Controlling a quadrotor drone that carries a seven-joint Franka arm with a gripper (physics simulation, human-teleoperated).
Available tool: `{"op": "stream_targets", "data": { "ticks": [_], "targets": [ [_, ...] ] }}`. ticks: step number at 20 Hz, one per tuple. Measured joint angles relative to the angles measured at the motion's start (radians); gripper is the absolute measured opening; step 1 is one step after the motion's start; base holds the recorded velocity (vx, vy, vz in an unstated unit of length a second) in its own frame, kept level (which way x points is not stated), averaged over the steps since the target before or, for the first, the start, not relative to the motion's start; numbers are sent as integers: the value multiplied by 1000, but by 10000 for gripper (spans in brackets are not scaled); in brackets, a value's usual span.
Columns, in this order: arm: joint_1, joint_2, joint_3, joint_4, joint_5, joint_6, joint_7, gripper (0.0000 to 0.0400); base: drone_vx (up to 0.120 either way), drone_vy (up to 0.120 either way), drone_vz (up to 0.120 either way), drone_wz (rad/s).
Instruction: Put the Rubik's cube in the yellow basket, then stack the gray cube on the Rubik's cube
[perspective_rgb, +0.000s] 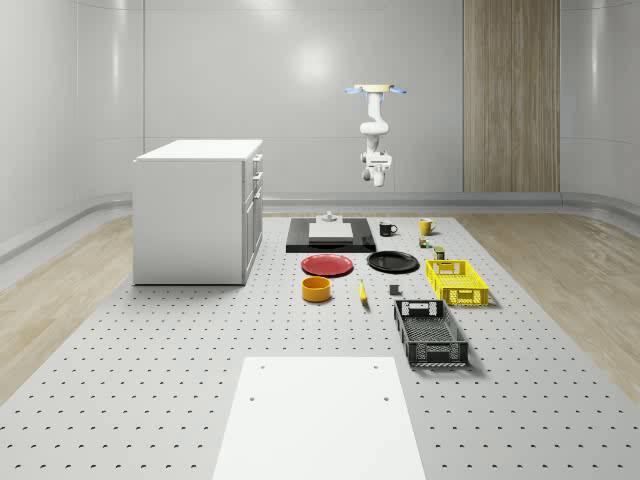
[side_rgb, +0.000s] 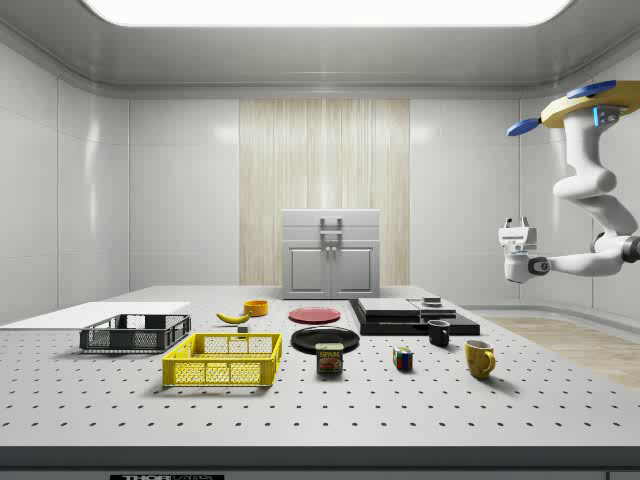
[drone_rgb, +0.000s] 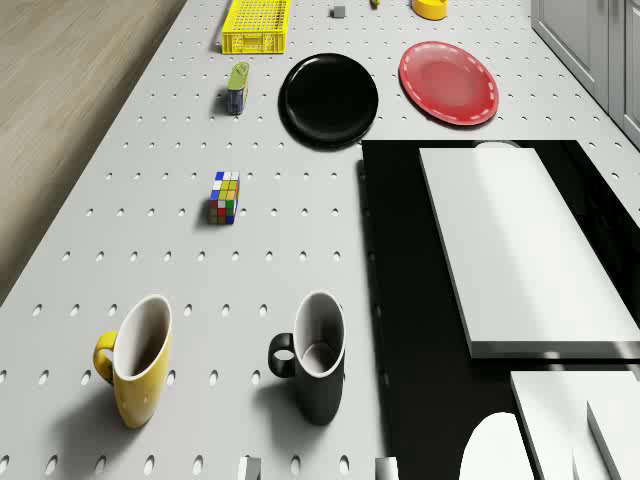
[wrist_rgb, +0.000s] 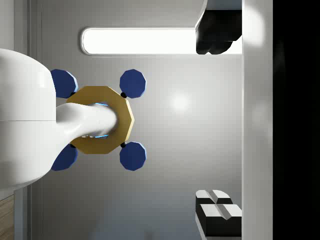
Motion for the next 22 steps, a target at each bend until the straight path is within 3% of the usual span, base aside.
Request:
{"op": "stream_targets", "data": {
  "ticks": [6, 11, 14, 22],
  "targets": [
    [-3, 25, 1, 128, 1, -98, -2, 400, 0, 0, 0, 0],
    [-4, 59, 2, 222, 2, -154, -2, 400, 0, 0, 0, 0],
    [-5, 73, 3, 258, 2, -174, -2, 400, 13, 13, 0, 0],
    [-6, 85, 4, 293, 2, -191, -3, 400, 120, 120, 0, 0]
  ]
}}
